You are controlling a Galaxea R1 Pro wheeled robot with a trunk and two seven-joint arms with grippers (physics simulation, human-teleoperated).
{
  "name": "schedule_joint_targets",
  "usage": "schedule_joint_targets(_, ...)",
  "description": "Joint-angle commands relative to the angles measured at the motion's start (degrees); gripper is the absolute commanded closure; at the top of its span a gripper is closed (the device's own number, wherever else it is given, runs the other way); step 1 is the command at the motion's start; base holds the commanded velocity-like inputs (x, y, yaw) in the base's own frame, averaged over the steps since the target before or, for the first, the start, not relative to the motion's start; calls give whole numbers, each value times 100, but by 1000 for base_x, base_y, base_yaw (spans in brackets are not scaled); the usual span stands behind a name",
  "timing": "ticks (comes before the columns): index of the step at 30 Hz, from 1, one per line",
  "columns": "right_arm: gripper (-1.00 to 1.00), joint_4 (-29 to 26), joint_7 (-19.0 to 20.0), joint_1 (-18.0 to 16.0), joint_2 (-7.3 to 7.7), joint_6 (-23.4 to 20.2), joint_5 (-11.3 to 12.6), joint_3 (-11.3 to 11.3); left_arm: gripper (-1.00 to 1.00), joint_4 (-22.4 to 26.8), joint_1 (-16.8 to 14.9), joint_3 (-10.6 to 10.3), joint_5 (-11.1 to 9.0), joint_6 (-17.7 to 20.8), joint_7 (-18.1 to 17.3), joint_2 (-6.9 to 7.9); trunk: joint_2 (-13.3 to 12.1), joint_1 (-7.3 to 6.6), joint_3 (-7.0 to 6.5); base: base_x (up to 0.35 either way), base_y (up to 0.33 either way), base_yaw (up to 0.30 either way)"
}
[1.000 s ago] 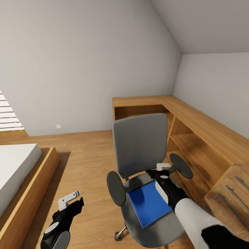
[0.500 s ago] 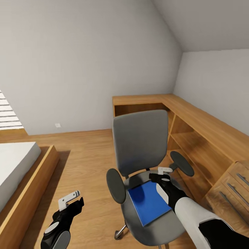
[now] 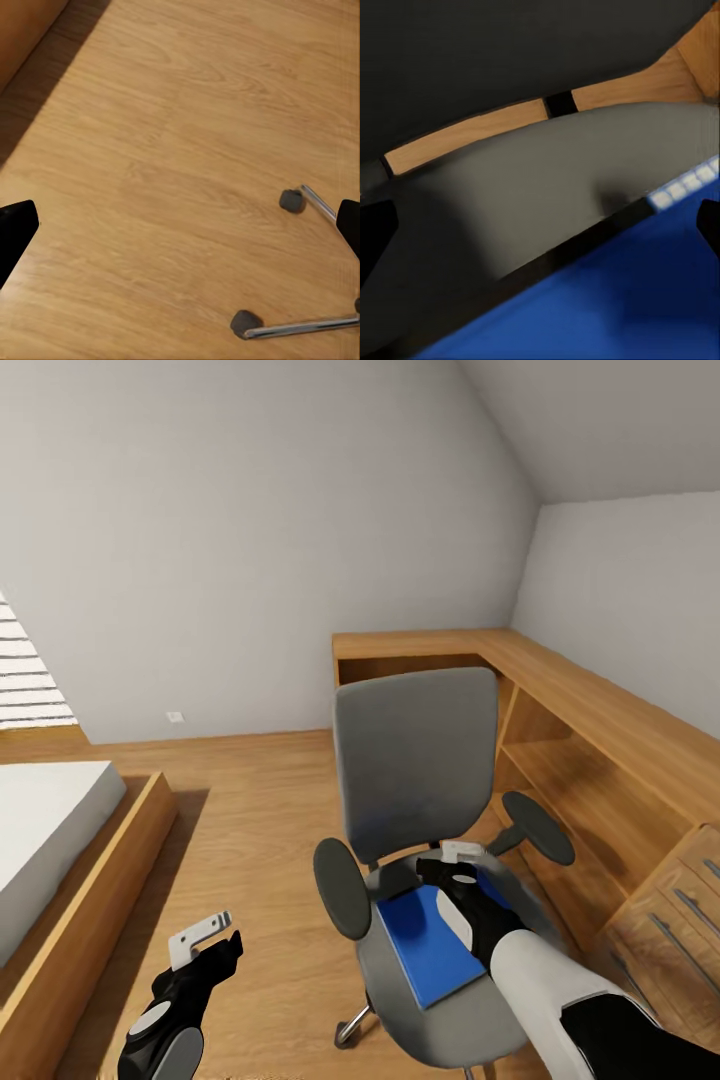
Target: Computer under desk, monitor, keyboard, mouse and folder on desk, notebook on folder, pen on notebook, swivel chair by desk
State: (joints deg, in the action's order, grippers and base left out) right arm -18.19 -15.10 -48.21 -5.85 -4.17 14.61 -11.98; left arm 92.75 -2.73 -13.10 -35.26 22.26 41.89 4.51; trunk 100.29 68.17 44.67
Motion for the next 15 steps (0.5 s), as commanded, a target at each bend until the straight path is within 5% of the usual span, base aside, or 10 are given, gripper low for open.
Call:
schedule_joint_targets(1, -100, -15, -46, -2, -1, -32, 45, -48, -100, 7, -7, -14, -32, 15, 47, 6, 44, 22, 23, 0, 0, 226)
schedule_joint_targets(15, -100, -8, -19, -2, 10, -30, 25, -39, -100, 7, -8, -12, -30, 15, 51, 6, 606, 330, 275, 0, 0, 75)
